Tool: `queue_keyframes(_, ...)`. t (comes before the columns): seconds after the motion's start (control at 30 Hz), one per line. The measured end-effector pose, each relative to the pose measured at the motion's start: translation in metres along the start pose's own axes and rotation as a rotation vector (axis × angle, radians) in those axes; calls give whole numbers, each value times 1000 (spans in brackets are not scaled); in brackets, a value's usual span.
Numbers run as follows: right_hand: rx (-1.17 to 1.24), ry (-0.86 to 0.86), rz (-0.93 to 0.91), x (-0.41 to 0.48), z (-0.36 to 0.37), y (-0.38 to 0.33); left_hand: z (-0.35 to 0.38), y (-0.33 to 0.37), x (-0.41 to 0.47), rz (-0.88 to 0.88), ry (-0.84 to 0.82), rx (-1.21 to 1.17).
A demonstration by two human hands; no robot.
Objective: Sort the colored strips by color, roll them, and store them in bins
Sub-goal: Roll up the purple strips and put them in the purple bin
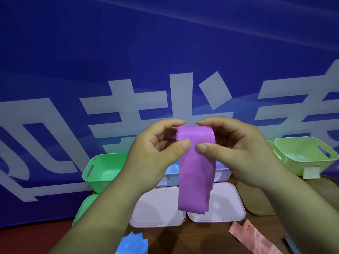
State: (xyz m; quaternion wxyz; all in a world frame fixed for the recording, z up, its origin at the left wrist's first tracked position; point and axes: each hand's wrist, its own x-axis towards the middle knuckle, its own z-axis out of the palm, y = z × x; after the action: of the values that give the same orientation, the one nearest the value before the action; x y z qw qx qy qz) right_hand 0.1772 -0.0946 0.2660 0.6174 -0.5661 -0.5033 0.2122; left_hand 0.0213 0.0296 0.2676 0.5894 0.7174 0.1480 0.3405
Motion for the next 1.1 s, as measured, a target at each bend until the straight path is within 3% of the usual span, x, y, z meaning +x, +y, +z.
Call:
queue_keyframes(0.4, -21, 22, 47, -1, 0, -1, -3, -1, -5, 65, -67, 153)
queue_keyframes(0.67, 45, 14, 66, -1, 2, -6, -4, -1, -4, 81, -39, 128)
queue_keyframes(1.1, -56, -84, -12, -3, -2, -1, -3, -4, -2, 45, 8, 2)
